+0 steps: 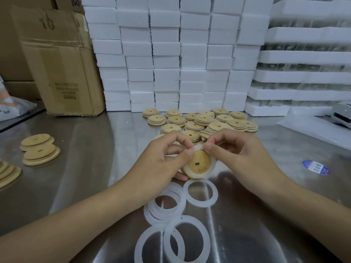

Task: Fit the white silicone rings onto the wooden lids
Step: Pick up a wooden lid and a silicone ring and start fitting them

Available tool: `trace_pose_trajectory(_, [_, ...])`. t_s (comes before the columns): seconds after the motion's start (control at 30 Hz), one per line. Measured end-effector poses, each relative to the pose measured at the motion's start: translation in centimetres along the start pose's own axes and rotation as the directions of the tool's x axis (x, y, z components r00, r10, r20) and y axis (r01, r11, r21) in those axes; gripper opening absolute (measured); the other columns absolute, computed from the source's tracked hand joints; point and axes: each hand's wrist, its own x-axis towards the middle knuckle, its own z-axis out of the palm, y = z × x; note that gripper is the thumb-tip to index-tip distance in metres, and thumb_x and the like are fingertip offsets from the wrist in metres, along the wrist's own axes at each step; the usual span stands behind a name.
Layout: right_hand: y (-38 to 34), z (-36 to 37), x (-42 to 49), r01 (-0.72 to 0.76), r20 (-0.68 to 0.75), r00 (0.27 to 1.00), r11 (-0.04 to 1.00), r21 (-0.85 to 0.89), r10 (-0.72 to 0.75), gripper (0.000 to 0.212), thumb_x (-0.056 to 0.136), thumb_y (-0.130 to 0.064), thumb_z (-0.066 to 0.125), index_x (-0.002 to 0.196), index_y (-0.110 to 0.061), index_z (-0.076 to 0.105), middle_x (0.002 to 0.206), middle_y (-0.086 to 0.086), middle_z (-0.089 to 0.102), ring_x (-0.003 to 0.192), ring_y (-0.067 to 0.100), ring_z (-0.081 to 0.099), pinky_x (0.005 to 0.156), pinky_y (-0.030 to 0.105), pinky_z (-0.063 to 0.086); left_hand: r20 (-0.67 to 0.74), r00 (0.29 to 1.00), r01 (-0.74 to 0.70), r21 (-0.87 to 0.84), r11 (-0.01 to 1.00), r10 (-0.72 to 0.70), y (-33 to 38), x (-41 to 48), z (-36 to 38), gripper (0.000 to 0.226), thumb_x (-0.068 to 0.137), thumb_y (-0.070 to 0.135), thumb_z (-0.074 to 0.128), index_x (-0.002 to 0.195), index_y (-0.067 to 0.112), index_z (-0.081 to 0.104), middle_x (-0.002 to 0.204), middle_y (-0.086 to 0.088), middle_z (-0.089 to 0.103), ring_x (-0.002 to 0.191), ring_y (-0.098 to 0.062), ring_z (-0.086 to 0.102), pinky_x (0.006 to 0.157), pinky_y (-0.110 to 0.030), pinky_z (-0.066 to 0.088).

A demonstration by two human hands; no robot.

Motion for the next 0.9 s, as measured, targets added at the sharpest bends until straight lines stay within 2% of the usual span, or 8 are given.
trace_pose_trajectory(0.1, [0.0, 0.1, 0.1, 0.015, -0.008, 1.0, 1.0, -0.015, -0.015, 0.012, 0.096, -0.02, 0.077, 0.085, -0.025, 0.078, 0.085, -0.003, 0.077, 0.082, 0.01, 0.072, 0.077, 0.02, 0.056, 0.004, 1.0, 0.005, 0.002, 1.0, -0.005, -0.1, -0.1, 0.0, 0.009, 0.107, 0.02, 0.064, 0.103, 0.011, 0.064, 0.094, -0.015, 0.078, 0.087, -0.026, 0.072, 0.081, -0.048, 0.068])
trace_pose_trajectory(0.23, [0.1, 0.1, 0.0, 0.019, -0.01, 1.0, 0.999, -0.043, -0.019, 0.01, 0.095, -0.022, 0.078, 0.086, -0.024, 0.078, 0.086, -0.003, 0.077, 0.083, 0.012, 0.073, 0.078, 0.032, 0.058, 0.016, 1.0, 0.008, 0.002, 1.0, -0.008, -0.2, 0.0, -0.1, 0.01, 0.109, 0.018, 0.059, 0.103, 0.012, 0.062, 0.092, -0.02, 0.076, 0.087, -0.028, 0.07, 0.081, -0.045, 0.066])
trace_pose_trajectory(0.33, [0.2, 0.1, -0.1, 0.033, -0.005, 0.999, 0.999, -0.042, -0.033, 0.009, 0.096, -0.024, 0.077, 0.086, -0.024, 0.078, 0.087, -0.003, 0.077, 0.083, 0.012, 0.073, 0.077, 0.031, 0.058, 0.03, 0.999, 0.016, -0.011, 1.0, -0.015, -0.1, -0.1, -0.2, 0.011, 0.111, 0.018, 0.056, 0.103, 0.013, 0.06, 0.095, -0.028, 0.073, 0.086, -0.027, 0.069, 0.08, -0.043, 0.064])
trace_pose_trajectory(0.53, [0.4, 0.1, 0.0, 0.037, 0.007, 0.999, 0.999, -0.019, -0.036, 0.008, 0.096, -0.022, 0.077, 0.088, -0.022, 0.078, 0.088, -0.001, 0.077, 0.084, 0.017, 0.073, 0.079, 0.038, 0.058, 0.041, 0.999, 0.007, -0.003, 1.0, -0.007, -0.1, 0.1, -0.2, 0.012, 0.111, 0.017, 0.055, 0.101, 0.013, 0.06, 0.092, -0.027, 0.073, 0.083, -0.025, 0.068, 0.076, -0.038, 0.06])
trace_pose_trajectory(0.77, [0.8, -0.5, 0.1, 0.025, 0.047, 0.999, 0.999, 0.036, -0.027, 0.007, 0.093, -0.024, 0.078, 0.089, -0.018, 0.079, 0.088, 0.002, 0.079, 0.084, 0.014, 0.074, 0.08, 0.022, 0.058, 0.05, 0.999, -0.011, 0.029, 1.0, 0.01, -0.2, 0.2, -0.5, 0.012, 0.11, 0.017, 0.057, 0.099, 0.014, 0.062, 0.092, -0.032, 0.067, 0.082, -0.028, 0.065, 0.076, -0.038, 0.06])
trace_pose_trajectory(0.9, [1.0, -0.7, 0.2, 0.025, 0.077, 0.997, 0.999, 0.034, -0.027, 0.007, 0.093, -0.029, 0.076, 0.089, -0.022, 0.079, 0.091, 0.001, 0.079, 0.086, 0.013, 0.075, 0.081, 0.02, 0.056, 0.037, 0.999, 0.004, 0.028, 1.0, -0.005, -0.3, 0.2, -0.8, 0.01, 0.109, 0.016, 0.06, 0.1, 0.013, 0.064, 0.087, -0.011, 0.075, 0.083, -0.026, 0.069, 0.077, -0.039, 0.062])
